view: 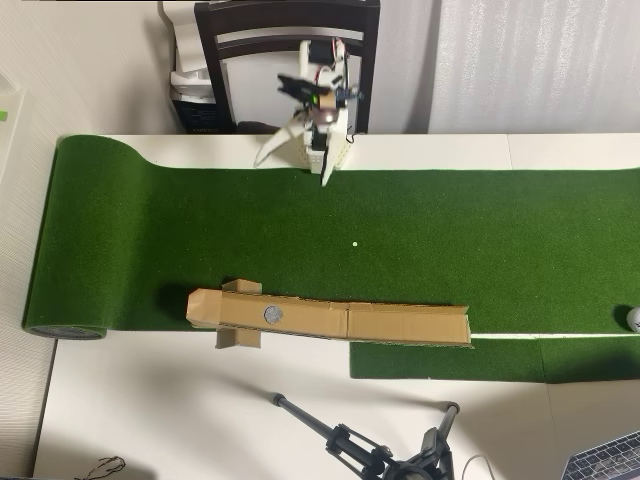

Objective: Pick up the golf ball and place it on the gray mark at the back.

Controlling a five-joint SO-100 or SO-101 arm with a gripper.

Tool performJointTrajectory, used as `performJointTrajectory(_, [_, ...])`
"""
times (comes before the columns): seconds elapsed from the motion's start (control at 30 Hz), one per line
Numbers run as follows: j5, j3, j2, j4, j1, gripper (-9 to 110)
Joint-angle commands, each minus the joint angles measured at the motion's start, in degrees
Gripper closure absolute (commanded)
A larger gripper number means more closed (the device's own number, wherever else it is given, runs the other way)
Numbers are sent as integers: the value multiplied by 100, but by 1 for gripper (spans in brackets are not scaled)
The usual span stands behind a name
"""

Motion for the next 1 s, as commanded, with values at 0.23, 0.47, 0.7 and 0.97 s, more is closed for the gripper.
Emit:
performJointTrajectory(0.23, [35,1925,2303,-88,-35,39])
performJointTrajectory(0.47, [35,4043,3955,-905,-44,39])
performJointTrajectory(0.7, [53,6064,5687,-1459,-53,39])
performJointTrajectory(0.97, [44,6847,5959,-1758,-527,39])
